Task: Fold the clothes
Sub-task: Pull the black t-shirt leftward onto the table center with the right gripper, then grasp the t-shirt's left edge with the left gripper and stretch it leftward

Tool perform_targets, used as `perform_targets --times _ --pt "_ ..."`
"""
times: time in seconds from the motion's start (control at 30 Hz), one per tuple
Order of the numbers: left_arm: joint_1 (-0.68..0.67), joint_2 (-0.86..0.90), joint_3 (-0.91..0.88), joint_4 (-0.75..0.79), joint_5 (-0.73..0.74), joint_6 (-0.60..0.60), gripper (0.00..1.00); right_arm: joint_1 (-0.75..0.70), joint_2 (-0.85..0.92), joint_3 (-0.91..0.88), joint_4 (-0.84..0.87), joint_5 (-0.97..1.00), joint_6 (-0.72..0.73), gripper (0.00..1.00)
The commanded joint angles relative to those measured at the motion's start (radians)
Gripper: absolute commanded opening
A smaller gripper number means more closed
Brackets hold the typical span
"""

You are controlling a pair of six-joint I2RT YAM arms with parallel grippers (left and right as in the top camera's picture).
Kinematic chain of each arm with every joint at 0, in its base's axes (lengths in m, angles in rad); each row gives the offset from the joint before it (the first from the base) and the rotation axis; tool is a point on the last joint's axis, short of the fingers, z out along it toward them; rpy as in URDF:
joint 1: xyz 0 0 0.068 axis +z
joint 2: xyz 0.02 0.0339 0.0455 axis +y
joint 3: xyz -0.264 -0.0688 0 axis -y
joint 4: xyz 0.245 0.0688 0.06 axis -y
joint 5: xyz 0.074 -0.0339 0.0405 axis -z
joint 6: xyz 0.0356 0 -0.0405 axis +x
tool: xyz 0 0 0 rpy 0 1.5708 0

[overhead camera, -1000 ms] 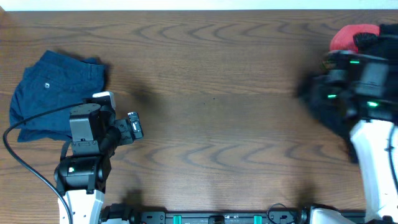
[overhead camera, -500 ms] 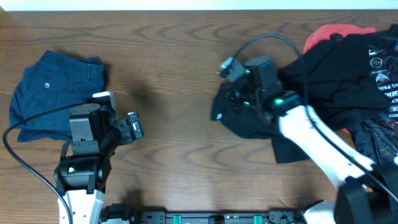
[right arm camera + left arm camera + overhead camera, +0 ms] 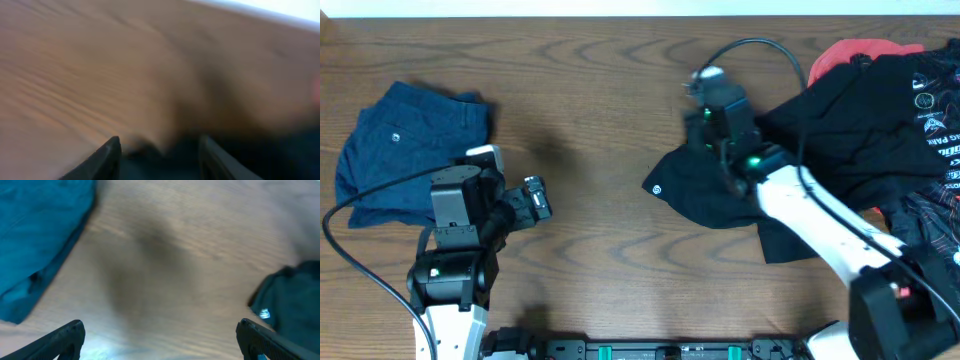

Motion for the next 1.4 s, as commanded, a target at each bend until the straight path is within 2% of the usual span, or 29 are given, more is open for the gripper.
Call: perform_targets --times 0.0,0.17,0.33,0.5,0.7,0.8,0.93,1.07,1.13,1.2,1.23,1.3,1.33,1.37 --pt "-0.023 0.035 0.018 0.024 0.134 -0.022 0.98 -0.088 -0.103 0.008 -0.106 0.254 0.071 0.56" --pt "-0.121 0.155 0.018 0.059 0.186 -0.052 0.98 -0.243 -0.186 0.008 -0.278 0.256 0.076 0.63" --pt "-0.263 0.311 0.018 0.120 0.214 -0.163 0.98 -0.367 -0.217 0.008 -0.374 0.231 0.084 0.65" --pt "-0.410 0.478 0.018 0.212 0.225 -0.350 0.98 -0.442 -0.218 0.008 -0.427 0.142 0.086 0.66" --pt "-0.554 0.650 0.018 0.331 0.225 -0.584 0.99 -0.462 -0.218 0.008 -0.442 0.139 0.086 0.67" --pt "-0.618 0.728 0.018 0.433 0.225 -0.666 0.99 -0.462 -0.218 0.008 -0.450 0.139 0.086 0.68" --pt "-0.689 0.809 0.018 0.603 0.220 -0.706 1.00 -0.462 -0.218 0.008 -0.454 0.139 0.086 0.68" --pt "-0.747 0.911 0.018 0.856 0.200 -0.707 0.93 -0.462 -0.218 0.008 -0.466 0.139 0.086 0.68" --pt "-0.764 0.958 0.018 0.943 0.166 -0.717 0.86 -0.462 -0.218 0.008 -0.478 0.139 0.086 0.68" --pt "-0.770 1.002 0.018 1.021 0.152 -0.726 0.70 -0.462 -0.218 0.008 -0.491 0.140 0.086 0.68" --pt "-0.769 1.017 0.018 1.050 0.149 -0.725 0.57 -0.462 -0.218 0.008 -0.494 0.139 0.086 0.68" --pt "-0.759 1.028 0.018 1.071 0.121 -0.724 0.14 -0.462 -0.218 0.008 -0.498 0.139 0.086 0.68" --pt "-0.751 1.028 0.018 1.070 0.110 -0.724 0.06 -0.462 -0.218 0.008 -0.498 0.139 0.086 0.68" --pt "-0.736 1.022 0.018 1.071 0.110 -0.711 0.06 -0.462 -0.218 0.008 -0.498 0.140 0.086 0.68"
